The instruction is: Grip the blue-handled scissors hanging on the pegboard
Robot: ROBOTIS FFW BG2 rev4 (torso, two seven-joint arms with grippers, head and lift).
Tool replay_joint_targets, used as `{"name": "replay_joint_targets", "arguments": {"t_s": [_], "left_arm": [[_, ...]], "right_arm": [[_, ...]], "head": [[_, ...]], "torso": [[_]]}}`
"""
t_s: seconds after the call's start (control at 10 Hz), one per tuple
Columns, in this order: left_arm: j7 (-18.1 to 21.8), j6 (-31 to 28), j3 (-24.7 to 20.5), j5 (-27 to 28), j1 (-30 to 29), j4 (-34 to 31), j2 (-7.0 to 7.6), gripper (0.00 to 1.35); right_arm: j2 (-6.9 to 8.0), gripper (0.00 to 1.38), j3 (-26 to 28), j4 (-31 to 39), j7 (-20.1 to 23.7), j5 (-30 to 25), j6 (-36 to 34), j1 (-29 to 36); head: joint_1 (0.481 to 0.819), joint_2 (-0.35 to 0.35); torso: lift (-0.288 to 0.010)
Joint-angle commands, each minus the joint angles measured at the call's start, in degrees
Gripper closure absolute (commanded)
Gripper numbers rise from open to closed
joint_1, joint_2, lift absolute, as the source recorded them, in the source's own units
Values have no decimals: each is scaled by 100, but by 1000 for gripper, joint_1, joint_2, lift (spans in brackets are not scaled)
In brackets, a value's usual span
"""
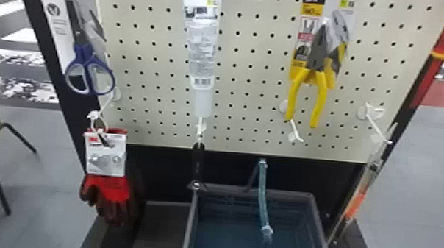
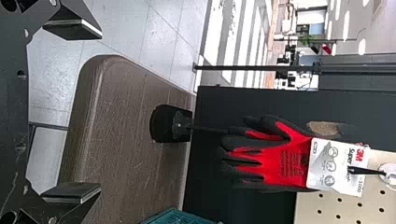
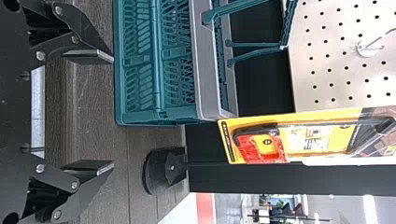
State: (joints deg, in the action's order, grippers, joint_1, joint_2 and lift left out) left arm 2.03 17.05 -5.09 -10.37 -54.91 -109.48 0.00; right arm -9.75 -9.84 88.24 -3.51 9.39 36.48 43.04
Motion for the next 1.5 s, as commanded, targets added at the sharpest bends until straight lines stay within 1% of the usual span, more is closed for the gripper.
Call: {"name": "replay_joint_targets", "arguments": {"t_s": [0.0, 0.7, 0.9, 1.0, 1.1, 1.3, 1.4], "left_arm": [[0, 0, -1, 0, 0, 0, -15, 153], [0, -44, -27, 35, 25, -84, -15, 153], [17, -395, -141, 53, 50, -562, 9, 153], [17, -448, -194, 114, 74, -703, 62, 153], [52, -641, -264, 114, 99, -942, 88, 153], [254, -879, -467, 123, 246, -1308, 44, 153], [465, -1107, -625, 132, 406, -1575, -9, 153]], "right_arm": [[0, 469, 0, 1, -1, 1, 0, -7], [0, 469, 0, -13, 8, 10, -18, 6], [0, 469, 0, -28, 17, 10, -18, 6], [0, 469, 0, -42, 26, 10, -27, 18], [0, 469, 0, -28, 26, 10, -36, 30], [0, 469, 0, -28, 26, 19, -36, 43], [0, 469, 0, -28, 26, 19, -44, 55]], "head": [[549, 0], [549, 0], [549, 0], [549, 0], [549, 0], [549, 0], [549, 0]], "torso": [[-100], [-100], [-100], [-100], [-100], [-100], [-100]]}}
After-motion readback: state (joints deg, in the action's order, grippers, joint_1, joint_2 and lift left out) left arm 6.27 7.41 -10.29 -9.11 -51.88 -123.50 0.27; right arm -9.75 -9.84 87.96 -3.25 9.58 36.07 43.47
